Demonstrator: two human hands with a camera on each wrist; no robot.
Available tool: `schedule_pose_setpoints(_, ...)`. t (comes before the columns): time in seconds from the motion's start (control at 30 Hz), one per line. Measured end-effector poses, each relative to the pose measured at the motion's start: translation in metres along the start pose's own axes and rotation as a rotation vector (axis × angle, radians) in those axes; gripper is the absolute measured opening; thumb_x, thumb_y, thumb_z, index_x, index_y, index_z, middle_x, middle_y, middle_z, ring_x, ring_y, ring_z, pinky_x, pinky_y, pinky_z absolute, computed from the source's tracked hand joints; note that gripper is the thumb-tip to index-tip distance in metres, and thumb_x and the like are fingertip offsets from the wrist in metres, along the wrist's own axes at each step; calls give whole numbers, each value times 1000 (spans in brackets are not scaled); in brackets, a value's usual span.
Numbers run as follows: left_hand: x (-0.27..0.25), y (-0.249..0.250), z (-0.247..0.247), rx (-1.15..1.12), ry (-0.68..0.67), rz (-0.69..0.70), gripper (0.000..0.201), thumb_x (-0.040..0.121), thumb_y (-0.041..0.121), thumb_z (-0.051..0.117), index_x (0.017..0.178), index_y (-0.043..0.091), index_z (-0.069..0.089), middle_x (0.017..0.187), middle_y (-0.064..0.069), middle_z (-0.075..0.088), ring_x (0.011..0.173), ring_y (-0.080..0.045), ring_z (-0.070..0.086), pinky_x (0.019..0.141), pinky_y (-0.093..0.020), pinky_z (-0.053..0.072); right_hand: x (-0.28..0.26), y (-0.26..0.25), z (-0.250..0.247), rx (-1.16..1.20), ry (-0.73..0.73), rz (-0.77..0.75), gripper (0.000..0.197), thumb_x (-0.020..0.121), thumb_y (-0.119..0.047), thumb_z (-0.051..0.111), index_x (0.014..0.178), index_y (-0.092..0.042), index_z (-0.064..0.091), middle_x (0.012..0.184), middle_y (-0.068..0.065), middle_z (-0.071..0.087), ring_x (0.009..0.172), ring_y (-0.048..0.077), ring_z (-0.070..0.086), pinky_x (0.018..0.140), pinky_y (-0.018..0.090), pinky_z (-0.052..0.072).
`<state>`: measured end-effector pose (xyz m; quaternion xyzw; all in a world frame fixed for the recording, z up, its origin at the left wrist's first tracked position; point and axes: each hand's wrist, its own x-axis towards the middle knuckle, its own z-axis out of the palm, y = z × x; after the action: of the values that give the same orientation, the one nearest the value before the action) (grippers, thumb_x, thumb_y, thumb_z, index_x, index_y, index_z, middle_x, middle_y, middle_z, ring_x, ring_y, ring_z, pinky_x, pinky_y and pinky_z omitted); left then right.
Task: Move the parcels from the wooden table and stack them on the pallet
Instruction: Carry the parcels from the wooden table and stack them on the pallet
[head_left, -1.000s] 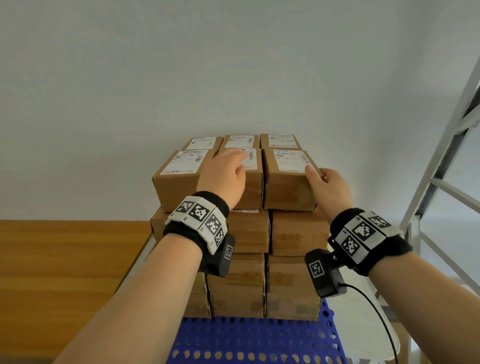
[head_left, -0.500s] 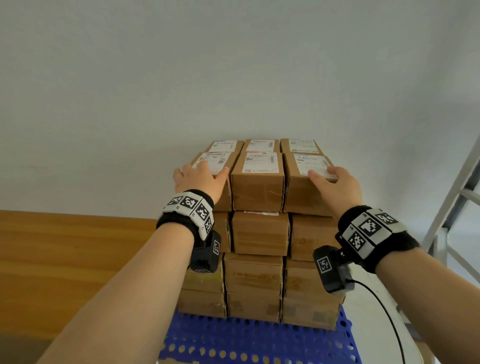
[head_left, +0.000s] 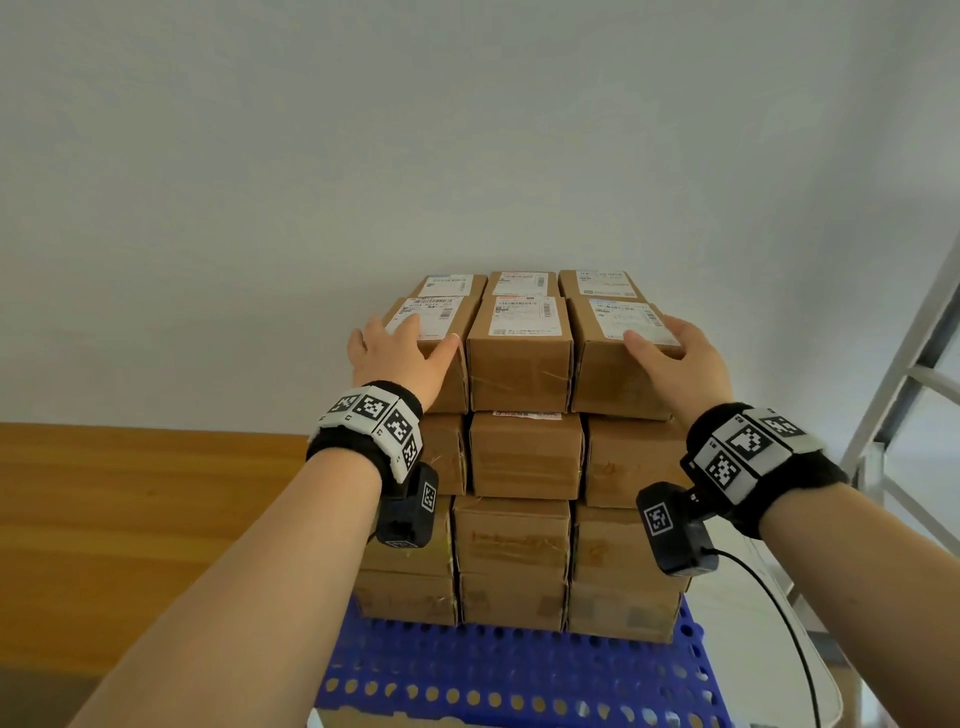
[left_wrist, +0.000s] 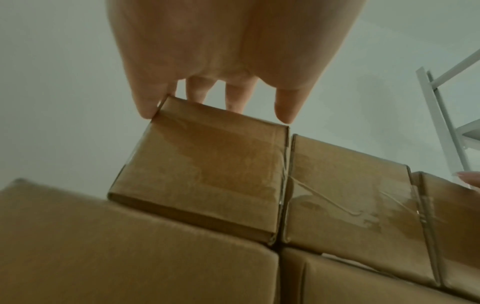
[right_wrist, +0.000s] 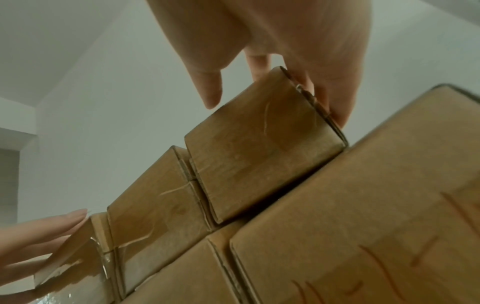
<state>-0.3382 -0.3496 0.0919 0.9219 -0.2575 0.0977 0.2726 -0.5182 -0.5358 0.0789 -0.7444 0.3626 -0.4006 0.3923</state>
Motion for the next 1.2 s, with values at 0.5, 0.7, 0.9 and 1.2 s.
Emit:
schedule_pose_setpoints(0.5, -54, -65, 45, -397, -18, -342, 95, 83, 51, 60, 149, 11, 5, 153, -16, 17, 139, -33, 24, 111, -45, 27, -44, 67, -3, 50, 108, 183, 58, 94, -44, 47, 144, -17, 35, 144, 7, 43, 130, 24, 43, 106, 38, 36)
schedule_pose_setpoints(0.7, -56, -70, 51, -435, -65, -345, 84, 87, 46, 56, 149, 13, 10, 151, -15, 24, 135, -33, 34, 108, -46, 33, -53, 78, 2, 25, 98, 216, 57, 94, -40, 49, 143, -13, 35, 135, 7, 52, 121, 25, 50, 101, 36, 40)
schedule_pose_setpoints(0.9, -57, -72, 52, -440, -55, -330, 82, 88, 41, 58, 149, 13, 11, 152, -14, 24, 136, -32, 32, 108, -44, 32, -52, 82, 3, 29, 102, 216, 56, 94, -42, 49, 141, -13, 37, 130, 6, 55, 116, 25, 53, 97, 36, 43)
schedule_pose_setpoints(1.2, -76, -97, 72, -334, -94, -386, 95, 80, 44, 67, 149, 9, 12, 152, -15, 23, 138, -32, 26, 110, -44, 26, -81, 113, 4, 32, 32, 358, 87, 80, -52, 66, 147, -16, 24, 149, 8, 35, 134, 26, 38, 107, 41, 36)
